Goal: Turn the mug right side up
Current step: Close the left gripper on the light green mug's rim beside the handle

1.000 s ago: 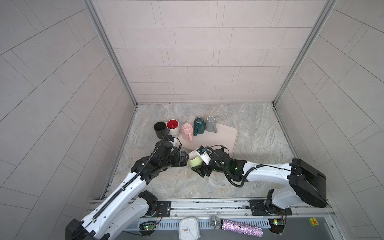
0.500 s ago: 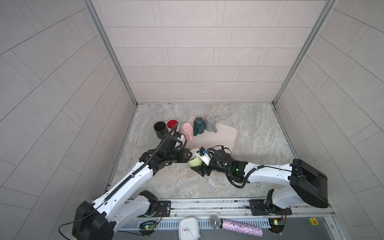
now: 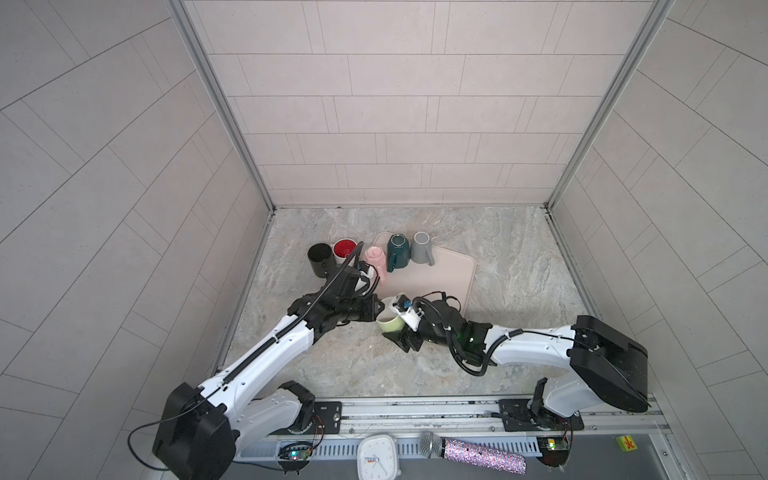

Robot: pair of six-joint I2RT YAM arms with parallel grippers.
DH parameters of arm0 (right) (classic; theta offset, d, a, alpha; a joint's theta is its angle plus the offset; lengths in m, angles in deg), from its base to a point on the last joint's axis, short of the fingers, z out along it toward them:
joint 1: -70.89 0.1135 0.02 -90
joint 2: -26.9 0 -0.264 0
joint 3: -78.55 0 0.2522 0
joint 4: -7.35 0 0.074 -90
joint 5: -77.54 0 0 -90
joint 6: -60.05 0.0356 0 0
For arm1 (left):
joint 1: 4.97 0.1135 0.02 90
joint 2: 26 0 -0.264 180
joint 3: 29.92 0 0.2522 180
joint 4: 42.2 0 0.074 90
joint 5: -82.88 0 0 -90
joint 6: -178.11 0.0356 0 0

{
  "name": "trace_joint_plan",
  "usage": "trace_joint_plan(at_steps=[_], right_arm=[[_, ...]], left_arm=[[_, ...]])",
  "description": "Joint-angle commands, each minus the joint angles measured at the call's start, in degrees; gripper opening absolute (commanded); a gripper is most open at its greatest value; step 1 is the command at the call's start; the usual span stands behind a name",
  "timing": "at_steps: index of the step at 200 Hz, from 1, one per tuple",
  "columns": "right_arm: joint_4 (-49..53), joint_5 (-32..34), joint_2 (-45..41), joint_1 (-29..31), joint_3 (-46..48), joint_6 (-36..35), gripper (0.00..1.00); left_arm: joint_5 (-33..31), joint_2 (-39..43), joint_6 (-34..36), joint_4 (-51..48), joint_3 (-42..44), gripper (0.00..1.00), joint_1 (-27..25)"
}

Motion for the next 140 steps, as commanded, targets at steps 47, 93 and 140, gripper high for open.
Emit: trace_joint_plan(at_steps=[47, 93, 140], right_arm=[[-6.94, 0.62, 0.37, 0.52, -3.8, -0.33, 0.85], [-8.24, 1.34, 2.23, -0.11, -3.29, 1.0, 0.99], [-11.04, -2.28, 3.87, -2.44, -3.2, 5.02, 0.99]], left_arm=[[-2.17, 0.14, -0.13, 0.45, -1.51, 0.0, -0.06], [-5.64, -0.29, 2.18, 4.3, 0.25, 0.0, -0.04], [-10.94, -0.65, 3.24, 2.43, -0.94, 0.0, 0.07]])
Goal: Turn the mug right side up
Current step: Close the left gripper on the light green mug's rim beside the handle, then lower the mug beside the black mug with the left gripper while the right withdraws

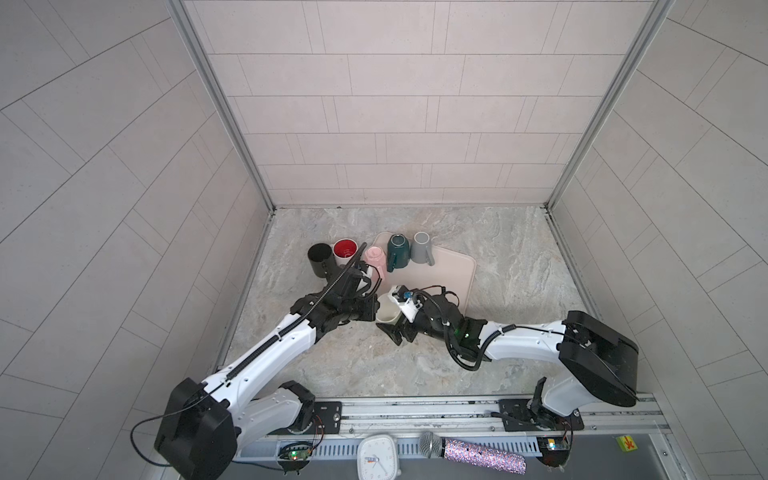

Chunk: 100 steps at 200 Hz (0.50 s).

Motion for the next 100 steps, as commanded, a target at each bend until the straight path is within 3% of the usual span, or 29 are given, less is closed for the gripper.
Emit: trace_joint_plan(at_steps=[1, 47, 77, 100], right_arm=[[-3.93, -2.96, 0.54, -0.72, -1.32, 2.26, 0.99], [-2.3, -1.67, -1.62, -2.03, -0.31, 3.54, 0.99], [6.22, 4.11, -6.97, -4.54, -0.7, 6.11, 1.0], [13.95, 4.52, -13.99, -8.17, -0.7, 9.25, 0.99]], left_arm=[[-3.76, 0.36, 0.9, 2.3, -1.16, 0.0, 0.29], [-10.53, 0.25, 2.27, -2.24, -3.7, 0.0, 0.54], [-14.92, 1.26, 1.64, -3.1, -2.69, 0.0, 3.67], [-18.08, 2.74, -0.42, -0.16, 0.06, 0.0, 7.31]])
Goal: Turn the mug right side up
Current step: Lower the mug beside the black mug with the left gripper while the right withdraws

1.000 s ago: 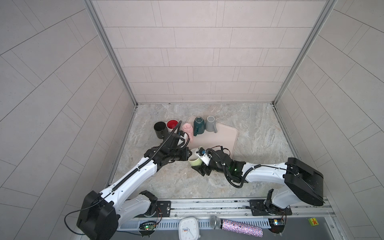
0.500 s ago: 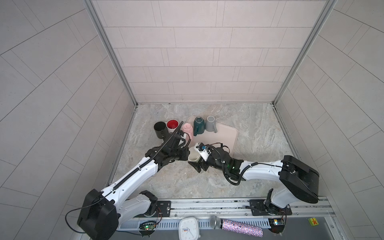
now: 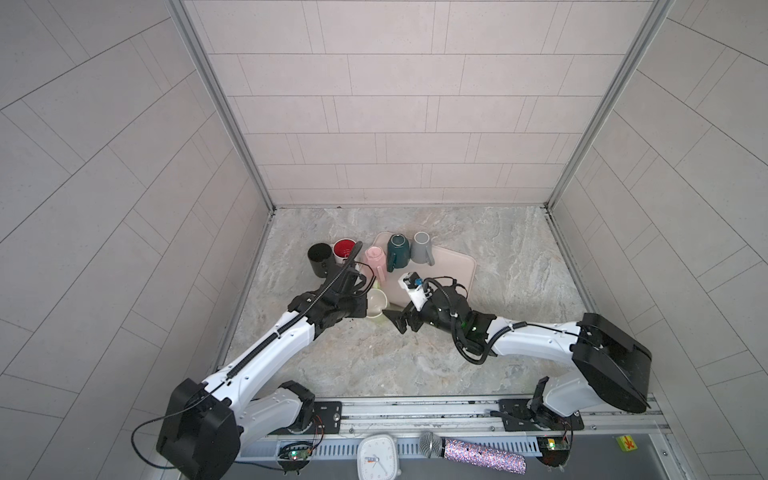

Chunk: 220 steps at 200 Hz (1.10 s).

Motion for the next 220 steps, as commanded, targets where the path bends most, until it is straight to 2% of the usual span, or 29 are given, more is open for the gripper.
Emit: trace_joint_plan(at_steps=[1, 33, 58, 96, 111, 149, 180, 192, 199, 213, 220], right_arm=[[9.22, 3.07, -7.96, -3.34, -0.7, 4.03, 1.0], [23.21, 7.8, -17.69, -6.57, -0.68, 3.53, 1.0], [30.35, 7.88, -23.11, -9.34, -0.05, 3.95, 1.0], [35.0, 7.01, -29.67, -11.88, 2.97, 5.27, 1.0], [36.89, 7.01, -31.42, -12.52, 3.48, 5.31, 1.0], [40.58, 5.96, -34.5, -13.52, 3.57, 5.0, 1.0], [44.01, 4.61, -36.22, -14.13, 5.16, 5.2, 1.0], [45.5, 3.39, -36.78, -14.23, 5.07, 5.13, 1.0], [46.47, 2.75, -37.11, -14.18, 4.91, 5.17, 1.0], [48.46, 1.94, -38.07, -14.21, 4.82, 5.16, 1.0], [49.24, 1.83, -38.68, -14.2, 4.79, 5.17, 1.0]], left_arm=[[-5.38, 2.65, -2.17, 4.23, 0.9, 0.0, 3.58], [-6.96, 1.89, -2.95, 5.32, 0.91, 0.0, 9.44], [-9.82, 0.91, -2.15, 3.89, -0.92, 0.0, 12.93], [-12.64, -2.71, -0.56, 4.24, -3.71, 0.0, 17.32], [-11.85, -4.6, -0.73, 3.98, -4.62, 0.0, 18.75], [-13.77, -8.41, -0.53, 3.76, -7.39, 0.0, 19.19], [-12.2, -12.27, -1.64, 3.12, -9.59, 0.0, 19.19], [-11.05, -13.59, -2.24, 2.2, -10.71, 0.11, 19.23], [-10.17, -14.36, -2.57, 1.38, -11.53, 0.13, 19.26], [-7.5, -15.61, -2.14, 0.73, -12.47, 0.13, 19.23], [-6.12, -15.95, -2.32, 1.07, -12.48, 0.07, 19.23]])
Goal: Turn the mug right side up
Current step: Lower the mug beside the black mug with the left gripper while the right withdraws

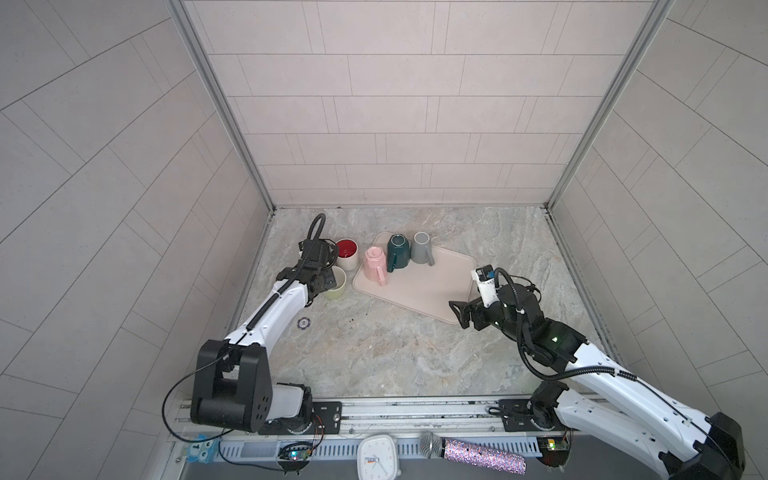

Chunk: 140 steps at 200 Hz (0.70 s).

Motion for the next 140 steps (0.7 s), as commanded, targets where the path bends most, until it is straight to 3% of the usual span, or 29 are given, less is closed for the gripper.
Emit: trace_joint_plan(at_steps=[1, 14, 32, 61, 103, 140], right_arm=[[4.78, -1.84, -2.2, -0.11, -0.26, 0.43, 1.0], [6.1, -1.76, -3.5, -0.11, -0.26, 0.5, 1.0], [7.56, -2.33, -5.41, -0.17, -0.23, 0.23, 1.0], [8.96, -3.59, -6.43, -0.11, -0.33, 0.42, 1.0], [10.11, -4.39, -5.18, -0.25, -0.75, 0.27, 1.0], [11.64, -3.44, 1.43, -0.38, -4.34, -0.36, 1.0]], left_arm=[[3.95, -0.82, -0.72, 0.29, -2.84, 0.07, 0.32], [5.15, -1.24, -1.58, 0.55, -2.62, 0.07, 0.35], [6.23, -0.36, -2.23, 0.35, -2.29, 0.44, 0.01], [5.84, 4.19, -2.26, 0.08, -1.0, 0.69, -0.29], [5.79, 9.63, -0.12, -3.81, -1.88, 0.88, -1.38], [2.33, 13.18, 2.48, -9.2, -4.82, 0.9, -5.2]])
